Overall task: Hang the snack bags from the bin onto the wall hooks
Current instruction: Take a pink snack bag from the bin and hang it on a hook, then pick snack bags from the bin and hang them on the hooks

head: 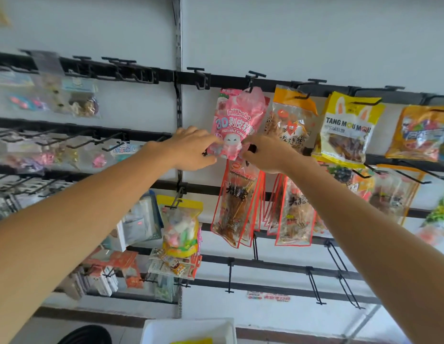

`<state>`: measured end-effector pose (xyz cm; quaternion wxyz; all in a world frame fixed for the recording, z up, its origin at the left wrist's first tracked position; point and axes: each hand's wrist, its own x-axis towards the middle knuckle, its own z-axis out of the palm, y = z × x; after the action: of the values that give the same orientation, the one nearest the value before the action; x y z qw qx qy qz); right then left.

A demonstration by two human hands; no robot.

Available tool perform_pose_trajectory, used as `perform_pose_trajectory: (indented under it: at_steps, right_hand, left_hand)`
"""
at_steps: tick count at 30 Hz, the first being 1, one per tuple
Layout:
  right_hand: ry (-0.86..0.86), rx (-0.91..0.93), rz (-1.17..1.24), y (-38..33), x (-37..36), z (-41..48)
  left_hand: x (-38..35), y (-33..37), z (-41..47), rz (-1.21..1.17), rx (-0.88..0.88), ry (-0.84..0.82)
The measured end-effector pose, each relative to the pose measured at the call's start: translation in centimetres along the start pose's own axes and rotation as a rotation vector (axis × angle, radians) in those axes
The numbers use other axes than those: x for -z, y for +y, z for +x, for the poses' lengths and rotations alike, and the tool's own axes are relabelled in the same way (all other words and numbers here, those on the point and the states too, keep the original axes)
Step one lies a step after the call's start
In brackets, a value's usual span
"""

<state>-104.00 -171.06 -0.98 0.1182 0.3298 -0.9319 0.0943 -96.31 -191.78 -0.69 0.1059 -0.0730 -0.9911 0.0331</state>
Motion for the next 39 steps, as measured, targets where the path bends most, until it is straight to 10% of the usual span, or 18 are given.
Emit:
perform_pose_trajectory:
  at_steps: [21,39]
  right_hand:
    - [-0.289,0.288,0.156,-5.2,-10.0,-16.7]
    - [-0.73,0.2,0.197,-9.9,-30.7,-21.4]
  left_hand:
    - [-7.6,11.5,-19.8,-0.074,0.32,-0.359]
    - [-26.9,6.0,-28.1,-0.383,0.421,-0.581]
